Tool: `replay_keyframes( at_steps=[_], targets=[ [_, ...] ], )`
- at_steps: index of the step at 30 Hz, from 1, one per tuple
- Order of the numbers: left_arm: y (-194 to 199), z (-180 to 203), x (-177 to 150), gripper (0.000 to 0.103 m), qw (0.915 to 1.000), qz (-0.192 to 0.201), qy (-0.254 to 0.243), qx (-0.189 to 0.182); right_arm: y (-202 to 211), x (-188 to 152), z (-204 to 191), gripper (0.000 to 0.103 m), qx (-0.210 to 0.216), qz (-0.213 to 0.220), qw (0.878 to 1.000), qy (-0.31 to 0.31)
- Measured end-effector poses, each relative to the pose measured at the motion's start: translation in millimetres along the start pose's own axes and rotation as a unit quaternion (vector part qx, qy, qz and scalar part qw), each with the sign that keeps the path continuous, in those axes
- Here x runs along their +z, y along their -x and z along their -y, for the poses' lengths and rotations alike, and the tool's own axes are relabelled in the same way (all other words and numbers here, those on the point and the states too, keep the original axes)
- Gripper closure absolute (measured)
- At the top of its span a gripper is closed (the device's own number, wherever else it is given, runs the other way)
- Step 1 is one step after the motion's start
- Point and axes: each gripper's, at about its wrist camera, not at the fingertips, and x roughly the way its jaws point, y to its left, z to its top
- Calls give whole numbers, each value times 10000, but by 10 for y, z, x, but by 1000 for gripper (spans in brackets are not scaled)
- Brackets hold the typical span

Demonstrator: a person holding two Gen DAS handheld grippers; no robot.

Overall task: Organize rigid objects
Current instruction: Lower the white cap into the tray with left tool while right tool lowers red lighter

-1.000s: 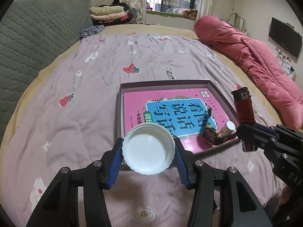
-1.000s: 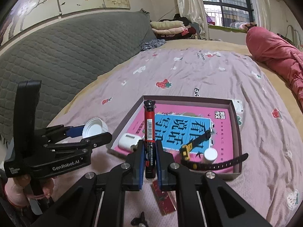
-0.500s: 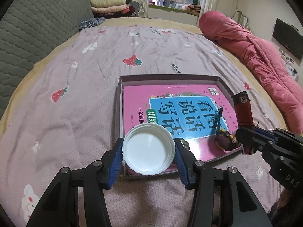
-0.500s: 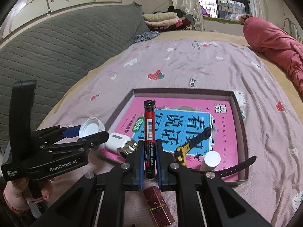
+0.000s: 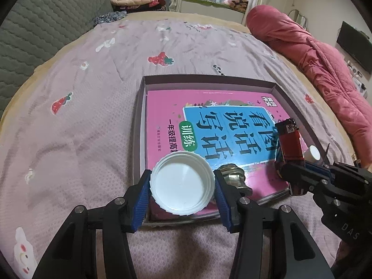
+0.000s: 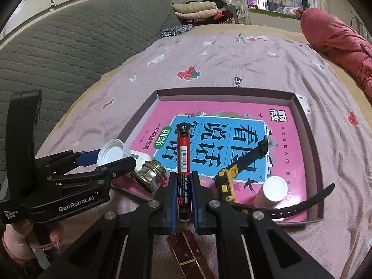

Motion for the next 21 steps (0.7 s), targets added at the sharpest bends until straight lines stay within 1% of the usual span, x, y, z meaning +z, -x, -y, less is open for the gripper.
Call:
replay_keyframes(
  at_steps=[8, 18, 21],
  targets=[
    [-135, -25, 11, 50, 9999, -145, -3, -13, -139, 5, -27, 92, -17, -128, 9999, 7],
    [-149, -26, 24, 50, 9999, -127, 3, -29, -280, -1, -21, 92, -94, -258, 9996, -55],
    [-155, -22, 16, 50, 9999, -114, -17, -23, -307, 6, -29, 92, -138, -236, 9996, -35]
  ],
)
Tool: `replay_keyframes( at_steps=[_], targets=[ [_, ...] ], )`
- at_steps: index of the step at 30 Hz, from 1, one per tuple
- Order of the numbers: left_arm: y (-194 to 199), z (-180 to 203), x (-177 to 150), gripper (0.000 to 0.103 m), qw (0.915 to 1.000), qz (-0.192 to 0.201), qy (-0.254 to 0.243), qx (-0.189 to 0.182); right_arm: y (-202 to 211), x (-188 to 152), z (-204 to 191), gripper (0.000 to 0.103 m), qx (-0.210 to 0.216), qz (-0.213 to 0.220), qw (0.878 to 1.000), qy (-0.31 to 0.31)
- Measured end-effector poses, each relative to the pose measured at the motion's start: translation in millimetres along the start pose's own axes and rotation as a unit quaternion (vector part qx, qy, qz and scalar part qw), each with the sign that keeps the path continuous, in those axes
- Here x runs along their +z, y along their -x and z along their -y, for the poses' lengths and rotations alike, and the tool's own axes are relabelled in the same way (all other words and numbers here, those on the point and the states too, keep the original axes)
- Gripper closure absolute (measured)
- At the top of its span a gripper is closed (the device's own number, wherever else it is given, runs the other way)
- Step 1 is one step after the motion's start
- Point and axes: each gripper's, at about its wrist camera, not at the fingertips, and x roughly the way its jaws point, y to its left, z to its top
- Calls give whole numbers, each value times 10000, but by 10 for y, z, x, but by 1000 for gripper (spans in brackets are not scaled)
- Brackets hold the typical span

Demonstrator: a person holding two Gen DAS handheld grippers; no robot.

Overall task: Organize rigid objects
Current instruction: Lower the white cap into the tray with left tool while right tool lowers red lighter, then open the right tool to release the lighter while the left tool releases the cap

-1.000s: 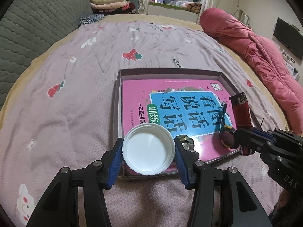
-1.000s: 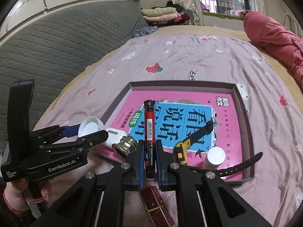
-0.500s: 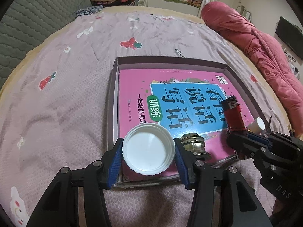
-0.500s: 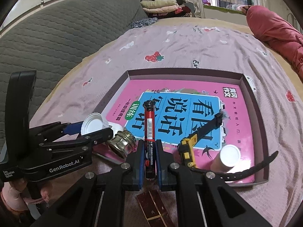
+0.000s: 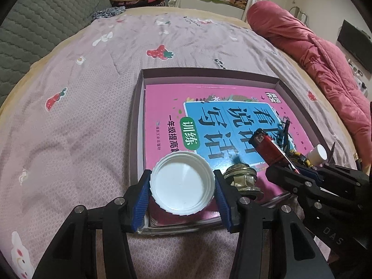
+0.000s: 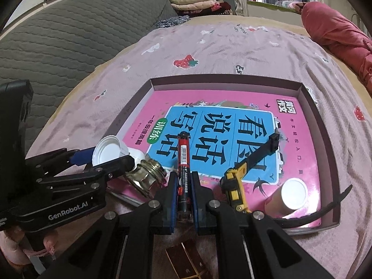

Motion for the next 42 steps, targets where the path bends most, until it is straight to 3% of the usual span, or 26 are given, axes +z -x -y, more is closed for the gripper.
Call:
replay_keyframes(
  at_steps=[9, 42],
  targets=[
    [0, -4, -3, 50, 10000, 11, -25, 7, -117, -2, -77, 92, -317, -43, 9991, 280],
    [10, 11, -15, 50, 10000, -24, -12, 41, 48, -111, -43, 91, -252, -14, 9994, 218]
  ],
)
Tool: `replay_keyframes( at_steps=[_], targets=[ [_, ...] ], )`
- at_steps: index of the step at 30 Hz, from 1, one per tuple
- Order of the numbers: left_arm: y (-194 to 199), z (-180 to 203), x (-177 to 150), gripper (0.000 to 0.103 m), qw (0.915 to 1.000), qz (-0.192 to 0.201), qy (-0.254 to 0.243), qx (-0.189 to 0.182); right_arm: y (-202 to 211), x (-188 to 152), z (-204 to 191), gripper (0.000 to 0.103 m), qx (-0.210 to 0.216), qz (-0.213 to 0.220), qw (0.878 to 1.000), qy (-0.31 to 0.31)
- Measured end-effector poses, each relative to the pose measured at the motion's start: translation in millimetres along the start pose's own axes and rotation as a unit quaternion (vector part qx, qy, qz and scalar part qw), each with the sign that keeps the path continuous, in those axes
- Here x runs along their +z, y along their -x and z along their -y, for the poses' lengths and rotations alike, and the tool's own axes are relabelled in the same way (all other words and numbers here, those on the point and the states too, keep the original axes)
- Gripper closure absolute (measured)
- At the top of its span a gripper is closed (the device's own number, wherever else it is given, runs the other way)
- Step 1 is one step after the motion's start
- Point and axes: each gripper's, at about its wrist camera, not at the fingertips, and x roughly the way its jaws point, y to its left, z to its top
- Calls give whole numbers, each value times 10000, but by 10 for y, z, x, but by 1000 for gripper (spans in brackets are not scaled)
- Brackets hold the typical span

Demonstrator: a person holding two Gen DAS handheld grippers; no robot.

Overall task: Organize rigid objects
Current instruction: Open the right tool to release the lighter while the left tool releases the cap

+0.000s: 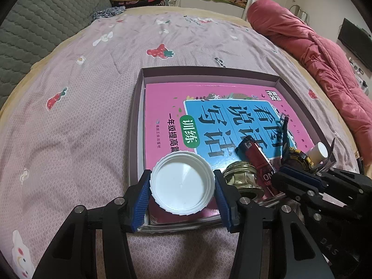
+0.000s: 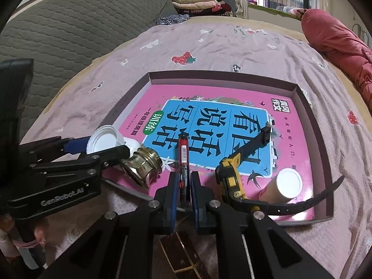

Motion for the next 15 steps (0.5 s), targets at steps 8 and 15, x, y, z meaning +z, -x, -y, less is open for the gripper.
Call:
replay_keyframes(
  at_steps=[8, 15],
  targets=[
    [10, 8, -9, 50, 10000, -33, 10, 18, 191, -51, 19, 91, 30, 118, 9999, 15],
    [16, 0, -13, 50, 10000, -70, 18, 26, 357, -150, 77, 91, 84, 195, 9997, -103]
  ],
)
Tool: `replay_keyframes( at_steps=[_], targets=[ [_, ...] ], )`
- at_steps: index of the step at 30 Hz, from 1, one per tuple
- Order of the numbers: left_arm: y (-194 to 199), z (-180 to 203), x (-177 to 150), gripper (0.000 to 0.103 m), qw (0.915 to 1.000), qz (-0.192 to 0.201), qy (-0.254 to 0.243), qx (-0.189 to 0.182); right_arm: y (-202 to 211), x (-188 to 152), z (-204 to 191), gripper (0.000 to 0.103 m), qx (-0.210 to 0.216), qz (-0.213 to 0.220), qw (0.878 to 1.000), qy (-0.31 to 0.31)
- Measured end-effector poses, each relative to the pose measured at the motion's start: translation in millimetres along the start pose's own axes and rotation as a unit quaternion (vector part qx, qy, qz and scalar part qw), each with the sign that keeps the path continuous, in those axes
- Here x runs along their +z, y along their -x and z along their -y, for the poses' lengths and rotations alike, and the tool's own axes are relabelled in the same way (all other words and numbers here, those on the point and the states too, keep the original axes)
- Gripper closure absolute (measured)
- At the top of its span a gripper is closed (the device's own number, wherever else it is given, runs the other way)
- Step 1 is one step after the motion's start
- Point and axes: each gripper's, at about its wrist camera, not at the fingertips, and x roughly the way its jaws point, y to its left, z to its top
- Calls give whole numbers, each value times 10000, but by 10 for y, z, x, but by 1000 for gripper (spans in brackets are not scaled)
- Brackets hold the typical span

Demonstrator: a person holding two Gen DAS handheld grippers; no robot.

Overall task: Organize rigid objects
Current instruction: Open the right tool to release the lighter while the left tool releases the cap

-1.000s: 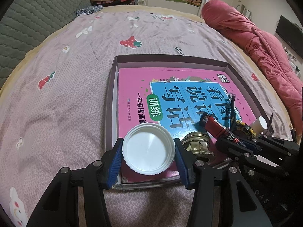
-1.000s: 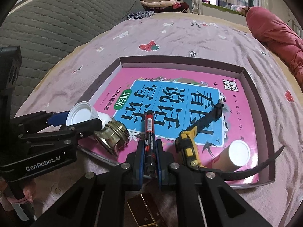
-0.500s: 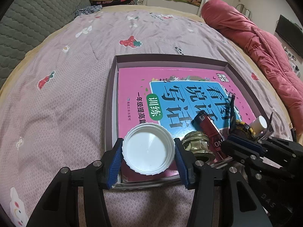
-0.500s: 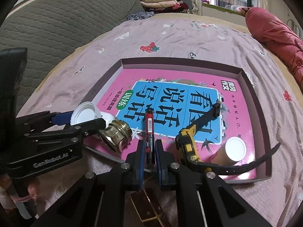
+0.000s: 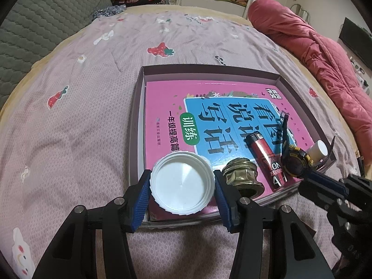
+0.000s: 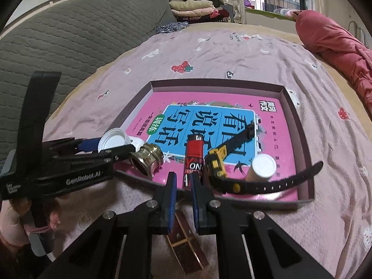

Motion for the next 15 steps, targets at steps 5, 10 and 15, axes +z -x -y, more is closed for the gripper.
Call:
replay_keyframes(
  at_steps=[5, 10, 15],
  targets=[
    [26, -22, -6, 43, 10000, 18, 83, 6, 7, -42, 2, 91, -58, -55, 10000, 6],
    [66, -36, -2, 43, 9999, 35, 104, 11, 36, -46, -5, 86, -83, -51, 10000, -24],
    [139, -48, 16, 41, 9998, 96, 149, -9, 99, -34, 13, 79, -119, -4, 9999, -61]
  ],
)
